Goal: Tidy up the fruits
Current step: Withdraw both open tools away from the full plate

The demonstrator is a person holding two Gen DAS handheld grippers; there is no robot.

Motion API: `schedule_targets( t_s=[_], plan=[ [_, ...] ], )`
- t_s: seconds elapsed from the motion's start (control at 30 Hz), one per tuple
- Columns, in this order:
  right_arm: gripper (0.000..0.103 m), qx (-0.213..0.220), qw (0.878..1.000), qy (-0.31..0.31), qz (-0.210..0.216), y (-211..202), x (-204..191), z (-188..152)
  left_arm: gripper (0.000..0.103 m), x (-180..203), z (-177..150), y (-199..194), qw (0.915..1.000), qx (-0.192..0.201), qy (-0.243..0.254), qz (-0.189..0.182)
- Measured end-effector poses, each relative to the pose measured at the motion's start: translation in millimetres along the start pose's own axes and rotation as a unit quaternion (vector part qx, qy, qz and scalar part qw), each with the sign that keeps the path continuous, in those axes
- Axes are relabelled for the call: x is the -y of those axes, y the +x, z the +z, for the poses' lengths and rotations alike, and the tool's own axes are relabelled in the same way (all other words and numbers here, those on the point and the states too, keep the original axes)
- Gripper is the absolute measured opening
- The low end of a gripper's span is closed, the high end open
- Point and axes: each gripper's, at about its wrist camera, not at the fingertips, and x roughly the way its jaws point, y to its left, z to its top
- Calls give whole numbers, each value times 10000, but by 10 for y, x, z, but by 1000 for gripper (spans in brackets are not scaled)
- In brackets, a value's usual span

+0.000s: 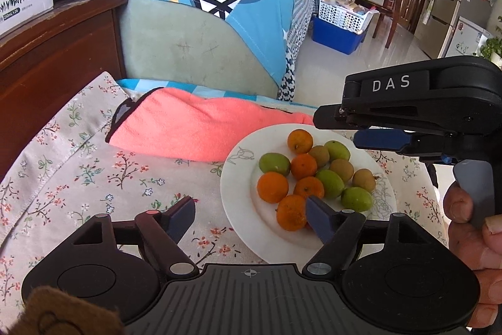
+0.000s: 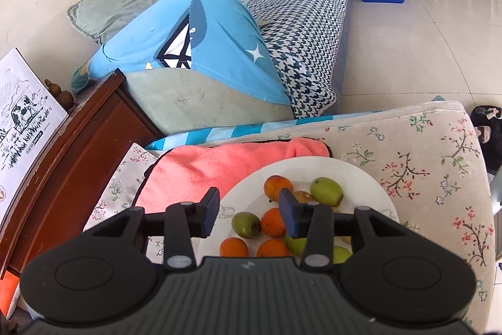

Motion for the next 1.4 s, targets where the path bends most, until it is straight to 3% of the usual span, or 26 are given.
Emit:
schedule_targets(
  t_s=[0.3,0.53,0.67,0.9,1.2,1.4],
  plan=[
    [52,1,9982,497,-321,-328,180,-163,80,-21,-66,-165,9997,-78,55,204],
    [57,-34,9981,361,-495,-562,189,-364,81,-17,-179,-264,9993,-218,54,308],
    [59,-40,9975,205,-678,-676,169,-475,89,-14,-234,-331,9991,-230,84,345],
    [71,-56,9952,-217,-952,-802,62,-630,89,-36,-314,-419,9988,-287,37,397],
    [85,-133,9895,-692,-1261,-791,-48,-747,93,-72,-309,-427,9979,-387,0,510],
    [91,-236,9875,-684,-1399,-726,-45,-771,93,-100,-289,-366,9963,-555,-53,648]
  ],
)
